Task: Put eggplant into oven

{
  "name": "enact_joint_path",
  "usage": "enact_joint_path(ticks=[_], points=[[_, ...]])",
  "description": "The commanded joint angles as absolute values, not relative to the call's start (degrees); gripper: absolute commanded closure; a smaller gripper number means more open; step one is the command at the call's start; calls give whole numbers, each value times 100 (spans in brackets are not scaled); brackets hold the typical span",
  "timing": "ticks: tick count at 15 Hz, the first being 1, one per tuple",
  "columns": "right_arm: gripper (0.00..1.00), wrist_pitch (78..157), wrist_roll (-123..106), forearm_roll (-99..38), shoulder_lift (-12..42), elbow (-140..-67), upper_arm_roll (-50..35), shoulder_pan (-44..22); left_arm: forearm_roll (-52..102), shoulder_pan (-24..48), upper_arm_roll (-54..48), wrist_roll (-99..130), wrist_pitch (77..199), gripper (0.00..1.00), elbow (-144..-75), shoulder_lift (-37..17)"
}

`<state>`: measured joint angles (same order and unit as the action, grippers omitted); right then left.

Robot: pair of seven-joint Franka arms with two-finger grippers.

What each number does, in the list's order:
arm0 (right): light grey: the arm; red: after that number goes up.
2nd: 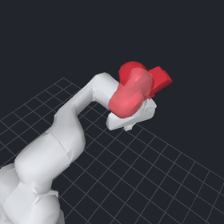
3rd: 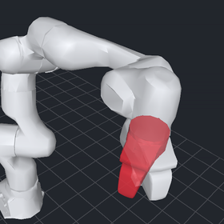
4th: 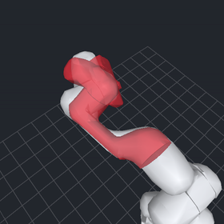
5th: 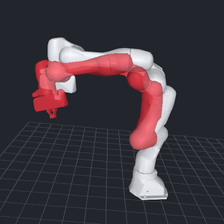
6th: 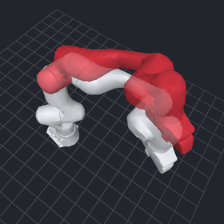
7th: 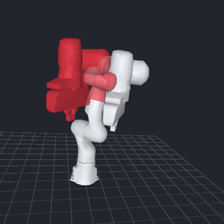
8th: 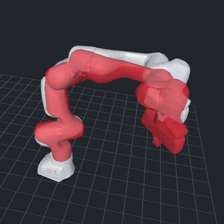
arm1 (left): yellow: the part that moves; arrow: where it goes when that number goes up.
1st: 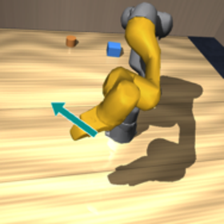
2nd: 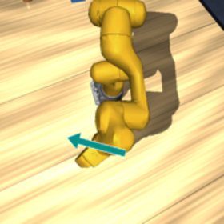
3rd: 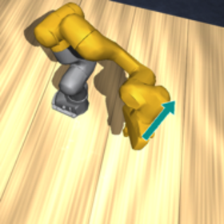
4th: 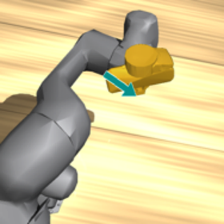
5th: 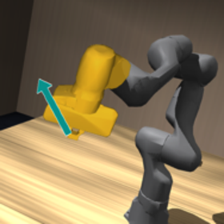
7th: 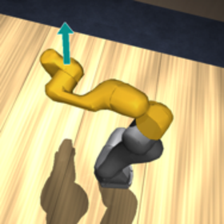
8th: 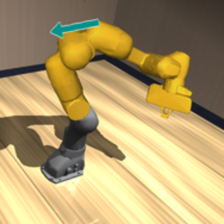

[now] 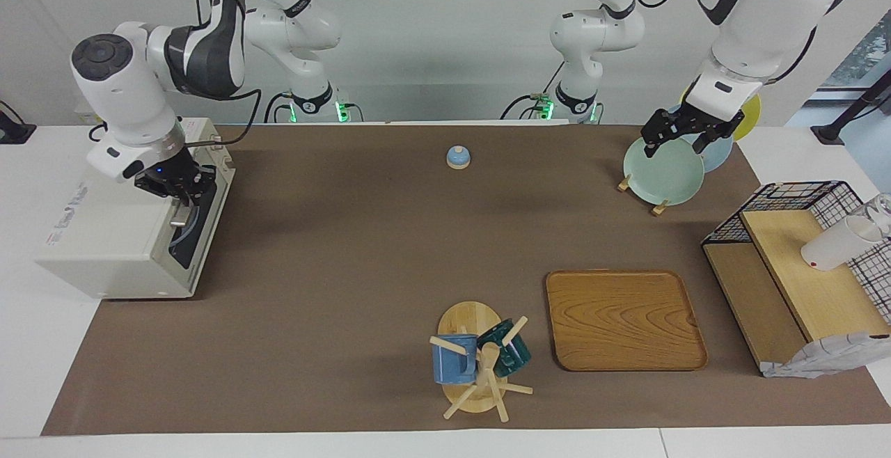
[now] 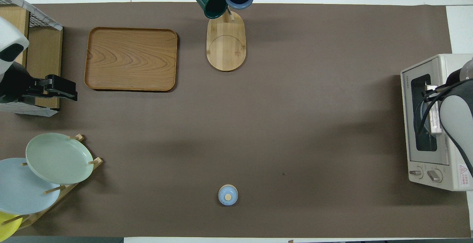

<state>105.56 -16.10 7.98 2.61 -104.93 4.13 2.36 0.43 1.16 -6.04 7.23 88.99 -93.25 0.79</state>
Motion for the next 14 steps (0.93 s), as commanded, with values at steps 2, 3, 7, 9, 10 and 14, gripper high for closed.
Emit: enact_joint_path(ticks=[2,3,7,9,10,14], points=[[83,9530,-654,668,571,-9468,27,-147,-88,141,-580,712,8807,0,-9246,97],[83,9336,-337,659,632,-9309,26,-323,-88,141,-580,712,8807,0,-9246,97],[0,9273,-272,318,519,-9237,44,-282,-79,141,-580,712,8807,0,-9246,97],[0,9185,-290,124,475,-9237,88,-255,-88,141,-580,712,8807,0,-9246,97],[0,9132,-307,140,431,-9229,88,-246,-88,141,-580,712,8807,0,-9246,97],[0,8887,-657,123,422,-9088,97,-124,-88,141,-580,712,8807,0,-9246,97]])
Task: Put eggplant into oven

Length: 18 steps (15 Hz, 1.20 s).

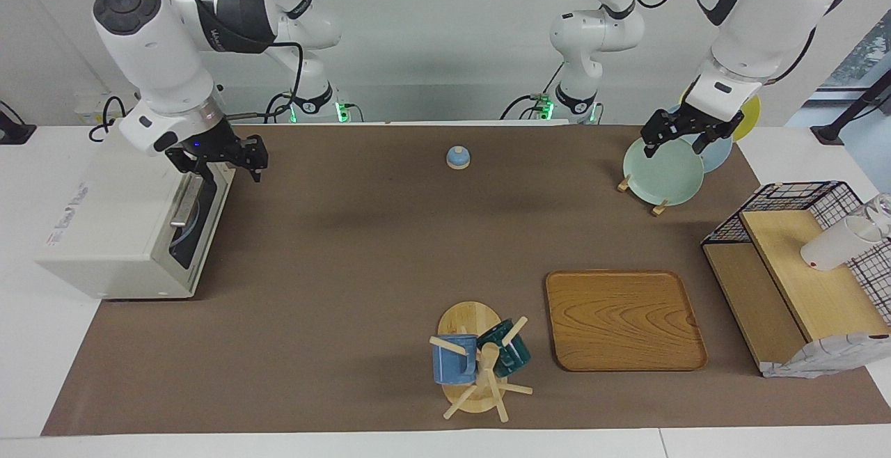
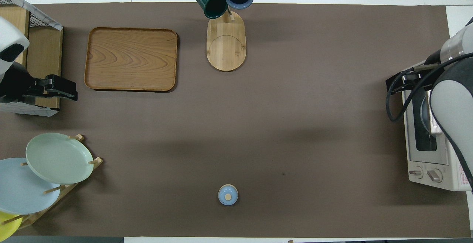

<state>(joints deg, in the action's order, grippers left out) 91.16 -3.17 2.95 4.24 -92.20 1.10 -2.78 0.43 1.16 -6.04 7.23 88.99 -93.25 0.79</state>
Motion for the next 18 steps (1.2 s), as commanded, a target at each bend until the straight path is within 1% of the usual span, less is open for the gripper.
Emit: enact_joint_path(ticks=[1,3,6,10,13,15,18], points=[[0,8842,-868,140,422,-9070,97,-45,-88,141,-580,712,8807,0,-9246,97],[0,8868,-1098,114,422,-9035,71,271,-88,141,-580,712,8807,0,-9246,97],[0,8938,-1046,149,439,-8974,9,255,-88,141,-580,712,8798,0,-9246,97],[0,8938,-1037,141,650,-8483,-9,264,-79,141,-580,712,8798,0,-9246,97],[0,8956,-644,211,659,-8473,0,237,-88,141,-580,712,8807,0,-9246,97],[0,8939,-571,228,659,-8464,61,89,-88,141,-580,712,8807,0,-9246,97],[0,8921,-615,246,659,-8481,79,141,-88,141,-580,712,8807,0,-9246,97]])
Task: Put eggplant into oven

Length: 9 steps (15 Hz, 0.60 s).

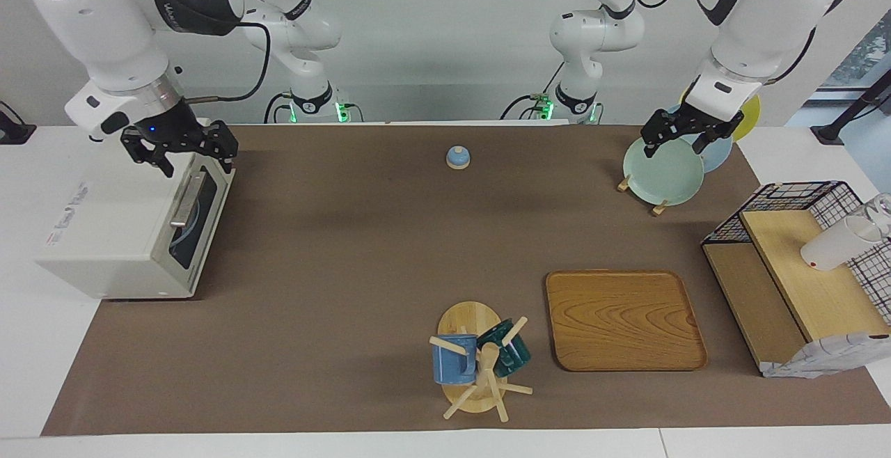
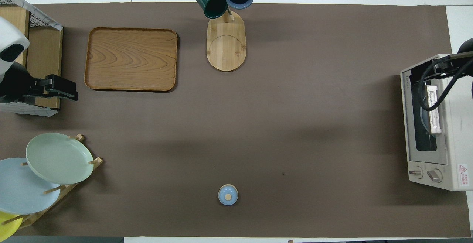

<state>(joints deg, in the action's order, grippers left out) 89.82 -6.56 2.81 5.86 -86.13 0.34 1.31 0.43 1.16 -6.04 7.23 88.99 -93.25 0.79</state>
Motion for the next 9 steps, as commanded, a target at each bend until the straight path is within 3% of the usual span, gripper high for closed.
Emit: enact_joint_path(ticks=[1,9], points=[[0,8895,-694,220,633,-8481,105,132,-88,141,-580,712,8807,0,-9246,97],[0,8851,-765,167,457,-8771,351,-35,-88,141,-580,712,8807,0,-9246,97]])
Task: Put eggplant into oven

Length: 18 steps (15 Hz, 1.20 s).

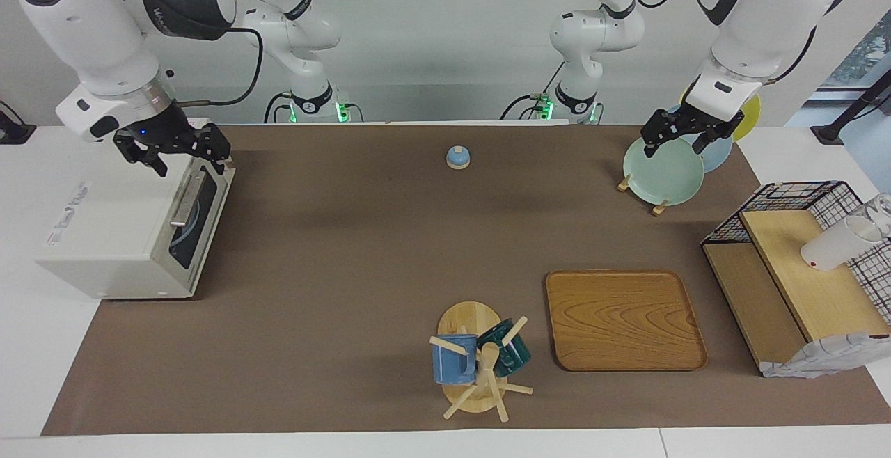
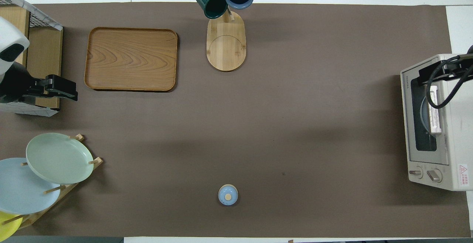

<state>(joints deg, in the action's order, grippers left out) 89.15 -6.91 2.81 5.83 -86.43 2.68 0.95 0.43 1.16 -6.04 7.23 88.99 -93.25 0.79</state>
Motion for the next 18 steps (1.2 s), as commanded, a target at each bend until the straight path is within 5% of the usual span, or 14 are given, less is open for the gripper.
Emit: enact_joint_path(ticks=[1,18], points=[[0,8816,-765,167,370,-8841,369,-70,-88,141,-580,712,8807,0,-9246,97],[0,8930,-668,114,299,-8921,536,-158,-88,141,-580,712,8807,0,-9246,97]])
